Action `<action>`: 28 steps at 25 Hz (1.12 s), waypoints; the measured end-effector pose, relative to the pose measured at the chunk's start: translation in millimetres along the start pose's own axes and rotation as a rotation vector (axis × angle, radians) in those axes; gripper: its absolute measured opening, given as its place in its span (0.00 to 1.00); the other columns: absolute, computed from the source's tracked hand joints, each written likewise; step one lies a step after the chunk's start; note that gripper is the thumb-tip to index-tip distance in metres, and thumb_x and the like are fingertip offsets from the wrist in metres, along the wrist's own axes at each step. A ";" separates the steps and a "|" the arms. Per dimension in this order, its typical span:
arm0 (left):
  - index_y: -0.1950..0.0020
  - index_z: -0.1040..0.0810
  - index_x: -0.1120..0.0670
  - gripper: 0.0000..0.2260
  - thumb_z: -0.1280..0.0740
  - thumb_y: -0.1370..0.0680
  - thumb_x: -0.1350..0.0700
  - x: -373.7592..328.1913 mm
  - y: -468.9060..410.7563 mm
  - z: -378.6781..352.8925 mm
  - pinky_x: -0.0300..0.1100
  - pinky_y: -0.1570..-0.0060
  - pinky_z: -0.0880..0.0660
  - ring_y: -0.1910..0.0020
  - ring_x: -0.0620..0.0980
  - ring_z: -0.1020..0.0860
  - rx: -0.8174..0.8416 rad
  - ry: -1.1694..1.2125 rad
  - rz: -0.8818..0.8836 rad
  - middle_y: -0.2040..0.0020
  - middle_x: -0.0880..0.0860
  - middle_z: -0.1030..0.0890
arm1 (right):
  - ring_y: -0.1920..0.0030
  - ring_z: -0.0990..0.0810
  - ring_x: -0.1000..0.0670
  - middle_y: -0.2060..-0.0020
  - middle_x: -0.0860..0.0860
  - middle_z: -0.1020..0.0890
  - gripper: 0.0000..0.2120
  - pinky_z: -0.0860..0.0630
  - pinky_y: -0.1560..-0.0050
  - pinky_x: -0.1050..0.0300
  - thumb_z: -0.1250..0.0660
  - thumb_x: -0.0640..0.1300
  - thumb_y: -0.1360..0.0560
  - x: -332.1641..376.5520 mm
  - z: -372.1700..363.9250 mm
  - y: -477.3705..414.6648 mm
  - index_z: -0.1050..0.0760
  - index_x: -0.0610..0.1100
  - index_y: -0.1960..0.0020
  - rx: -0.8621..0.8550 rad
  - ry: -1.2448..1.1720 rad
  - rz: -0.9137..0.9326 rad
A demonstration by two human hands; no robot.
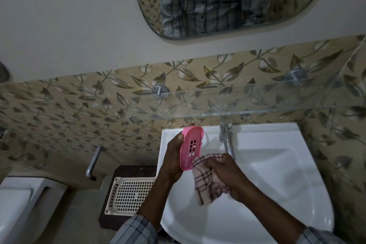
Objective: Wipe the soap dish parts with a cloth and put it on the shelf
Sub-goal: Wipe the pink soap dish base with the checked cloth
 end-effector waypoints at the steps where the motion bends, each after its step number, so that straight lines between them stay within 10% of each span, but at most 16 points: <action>1: 0.39 0.17 0.54 0.33 0.25 0.36 0.33 0.4 -0.7 -0.3 0.49 0.53 0.18 0.49 0.55 0.16 -0.007 0.030 0.002 0.45 0.61 0.16 | 0.63 0.13 0.45 0.64 0.44 0.12 0.10 0.17 0.61 0.52 0.34 0.38 0.25 -2.3 6.3 -2.5 0.16 0.40 0.61 -0.065 -0.104 -0.048; 6: 0.35 0.21 0.58 0.40 0.25 0.38 0.32 7.6 -6.8 -7.0 0.47 0.56 0.19 0.51 0.55 0.17 -0.039 0.063 0.027 0.46 0.62 0.17 | 0.63 0.13 0.43 0.63 0.42 0.13 0.08 0.16 0.62 0.52 0.34 0.38 0.25 -13.6 -16.0 2.3 0.17 0.37 0.57 -0.010 -0.123 -0.118; 12: 0.34 0.22 0.59 0.43 0.23 0.40 0.33 8.0 -9.6 15.6 0.51 0.50 0.18 0.48 0.55 0.17 -0.051 0.301 0.032 0.44 0.61 0.17 | 0.66 0.14 0.43 0.63 0.38 0.15 0.11 0.16 0.64 0.53 0.41 0.35 0.23 -2.3 11.4 -8.0 0.20 0.32 0.50 0.146 -0.681 -0.274; 16: 0.38 0.19 0.57 0.40 0.23 0.41 0.33 12.2 -14.5 9.3 0.50 0.53 0.17 0.50 0.55 0.16 -0.008 0.293 0.054 0.46 0.60 0.16 | 0.55 0.13 0.41 0.54 0.39 0.13 0.08 0.16 0.54 0.49 0.31 0.36 0.25 30.7 39.9 -17.6 0.17 0.37 0.47 -0.037 -0.450 0.022; 20: 0.40 0.19 0.56 0.36 0.23 0.40 0.34 28.5 -13.1 -5.5 0.51 0.53 0.18 0.50 0.56 0.18 -0.064 0.266 0.164 0.49 0.59 0.15 | 0.48 0.20 0.47 0.47 0.45 0.20 0.19 0.20 0.49 0.55 0.34 0.31 0.25 90.1 1.9 -3.0 0.23 0.43 0.35 -0.321 0.435 0.647; 24: 0.43 0.25 0.57 0.26 0.43 0.22 0.35 46.9 -4.9 8.3 0.42 0.45 0.20 0.49 0.50 0.17 -0.191 0.301 0.303 0.53 0.54 0.15 | 0.45 0.21 0.43 0.45 0.45 0.20 0.27 0.21 0.45 0.50 0.33 0.29 0.30 53.8 -57.3 25.6 0.24 0.44 0.33 -0.078 0.903 1.080; 28: 0.45 0.22 0.59 0.23 0.31 0.26 0.40 48.4 3.5 -8.3 0.42 0.47 0.19 0.54 0.52 0.17 -0.122 0.457 0.330 0.55 0.56 0.17 | 0.51 0.19 0.43 0.50 0.45 0.18 0.24 0.19 0.52 0.48 0.31 0.33 0.30 53.0 -47.4 21.5 0.22 0.44 0.35 -0.226 1.031 1.152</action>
Point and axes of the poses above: each hand's wrist, its own y-axis away from the middle knuckle, its own z-axis out of the back of the hand, x = y × z, the point moved 8 cm from there along -y, towards the middle knuckle
